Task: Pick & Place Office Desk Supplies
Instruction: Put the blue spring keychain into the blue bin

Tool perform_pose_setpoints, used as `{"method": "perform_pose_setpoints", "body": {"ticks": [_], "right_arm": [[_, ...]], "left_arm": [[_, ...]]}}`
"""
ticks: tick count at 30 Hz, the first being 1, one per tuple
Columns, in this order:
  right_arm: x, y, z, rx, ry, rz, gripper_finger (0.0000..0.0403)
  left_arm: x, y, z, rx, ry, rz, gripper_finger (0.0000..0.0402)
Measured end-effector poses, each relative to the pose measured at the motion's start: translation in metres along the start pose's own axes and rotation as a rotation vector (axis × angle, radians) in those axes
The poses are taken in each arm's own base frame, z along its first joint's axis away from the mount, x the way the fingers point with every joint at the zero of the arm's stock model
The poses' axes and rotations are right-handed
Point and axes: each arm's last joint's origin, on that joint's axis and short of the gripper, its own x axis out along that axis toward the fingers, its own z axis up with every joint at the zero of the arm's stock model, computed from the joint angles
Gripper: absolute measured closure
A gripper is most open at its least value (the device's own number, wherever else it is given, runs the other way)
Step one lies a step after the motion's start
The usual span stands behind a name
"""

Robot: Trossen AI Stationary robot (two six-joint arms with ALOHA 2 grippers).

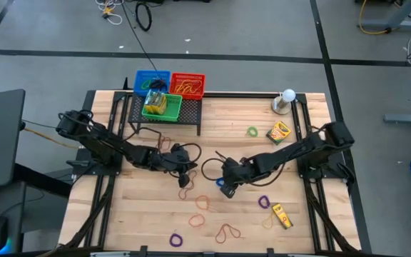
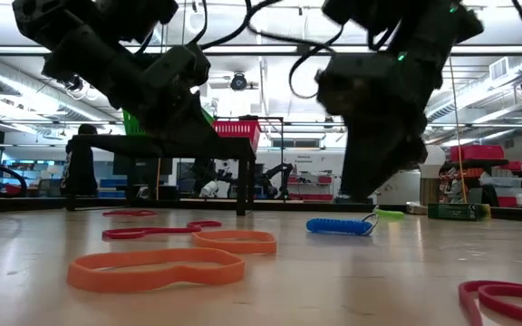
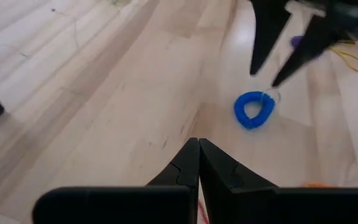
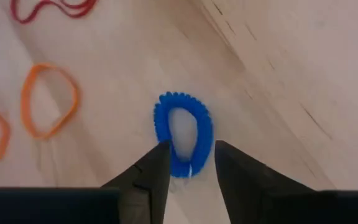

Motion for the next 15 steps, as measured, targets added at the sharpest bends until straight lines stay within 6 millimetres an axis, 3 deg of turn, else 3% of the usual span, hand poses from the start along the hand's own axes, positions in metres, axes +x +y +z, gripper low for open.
{"method": "perform_pose_setpoints", "body": {"ticks": [8, 15], "right_arm": [[0.028, -0.005, -0.003, -0.018, 0.038, -0.079, 0.0286], [0.033, -0.005, -0.003, -0.071, 0.035, -0.083, 0.0309]], "left_arm": [[0.001, 0.001, 0.005, -0.002, -0.025, -0.034, 0.0391], [0.002, 0.003, 0.01, -0.037, -0.065, -0.041, 0.0391]]}}
